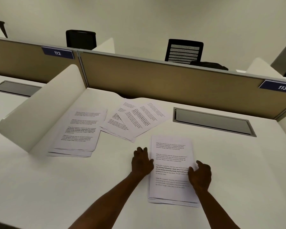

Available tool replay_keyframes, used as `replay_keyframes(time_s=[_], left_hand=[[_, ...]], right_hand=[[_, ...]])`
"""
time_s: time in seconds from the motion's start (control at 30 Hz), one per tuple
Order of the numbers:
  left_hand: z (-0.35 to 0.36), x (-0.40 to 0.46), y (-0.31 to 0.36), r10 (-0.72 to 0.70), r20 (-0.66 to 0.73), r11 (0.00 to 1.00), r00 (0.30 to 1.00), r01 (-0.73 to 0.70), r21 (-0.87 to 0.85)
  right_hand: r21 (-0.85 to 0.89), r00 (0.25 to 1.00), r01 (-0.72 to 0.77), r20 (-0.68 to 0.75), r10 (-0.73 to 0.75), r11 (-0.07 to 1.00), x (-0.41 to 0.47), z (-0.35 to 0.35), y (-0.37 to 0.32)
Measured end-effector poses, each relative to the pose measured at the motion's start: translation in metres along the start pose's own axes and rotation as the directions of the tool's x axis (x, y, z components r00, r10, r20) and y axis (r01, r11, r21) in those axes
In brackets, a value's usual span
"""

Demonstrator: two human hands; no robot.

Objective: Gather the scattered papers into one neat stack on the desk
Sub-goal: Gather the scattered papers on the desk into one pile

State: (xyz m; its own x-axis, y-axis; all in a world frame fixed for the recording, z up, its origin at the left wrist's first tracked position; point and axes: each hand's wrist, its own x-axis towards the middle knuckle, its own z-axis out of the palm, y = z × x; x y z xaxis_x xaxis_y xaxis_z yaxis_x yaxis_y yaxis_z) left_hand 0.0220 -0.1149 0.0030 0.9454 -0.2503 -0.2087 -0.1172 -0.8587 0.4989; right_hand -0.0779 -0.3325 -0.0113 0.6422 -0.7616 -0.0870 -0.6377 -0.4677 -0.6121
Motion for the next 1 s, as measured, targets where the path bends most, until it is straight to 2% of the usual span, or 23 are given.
replay_keyframes(time_s=[0.1, 0.2, 0.37, 0.47, 0.67, 0.8, 0.93, 1.0], left_hand=[[-0.015, 0.024, -0.008, 0.051, -0.062, 0.997, 0.997, -0.047, 0.065], [-0.03, 0.052, -0.01, 0.085, -0.082, 0.99, 0.993, -0.076, 0.115], [-0.044, 0.096, -0.013, 0.122, -0.051, 0.965, 0.991, -0.106, 0.24], [-0.044, 0.115, -0.015, 0.136, 0.016, 0.929, 0.991, -0.133, 0.346], [-0.042, 0.129, -0.023, 0.131, 0.1, 0.849, 0.986, -0.163, 0.503], [-0.043, 0.128, -0.019, 0.36, -0.054, 0.735, 0.931, -0.247, 0.631], [-0.041, 0.127, -0.025, 0.3, 0.043, 0.727, 0.953, -0.257, 0.636], [-0.043, 0.124, -0.026, 0.283, 0.04, 0.734, 0.958, -0.243, 0.634]], right_hand=[[-0.079, 0.997, 0.026, -0.069, -0.032, 0.997, -0.002, 0.002, -0.005], [-0.033, 0.988, 0.135, -0.07, -0.137, 0.99, -0.005, 0.006, -0.015], [0.06, 0.963, 0.268, -0.057, -0.265, 0.961, -0.02, 0.014, -0.034], [0.09, 0.952, 0.306, -0.058, -0.302, 0.948, -0.028, 0.016, -0.042], [0.156, 0.945, 0.325, -0.009, -0.328, 0.933, -0.031, 0.016, -0.048], [0.184, 0.938, 0.333, 0.033, -0.344, 0.925, -0.03, 0.023, -0.06], [0.271, 0.929, 0.324, 0.09, -0.359, 0.906, -0.03, 0.037, -0.086], [0.375, 0.934, 0.19, 0.216, -0.285, 0.907, -0.027, 0.042, -0.103]])
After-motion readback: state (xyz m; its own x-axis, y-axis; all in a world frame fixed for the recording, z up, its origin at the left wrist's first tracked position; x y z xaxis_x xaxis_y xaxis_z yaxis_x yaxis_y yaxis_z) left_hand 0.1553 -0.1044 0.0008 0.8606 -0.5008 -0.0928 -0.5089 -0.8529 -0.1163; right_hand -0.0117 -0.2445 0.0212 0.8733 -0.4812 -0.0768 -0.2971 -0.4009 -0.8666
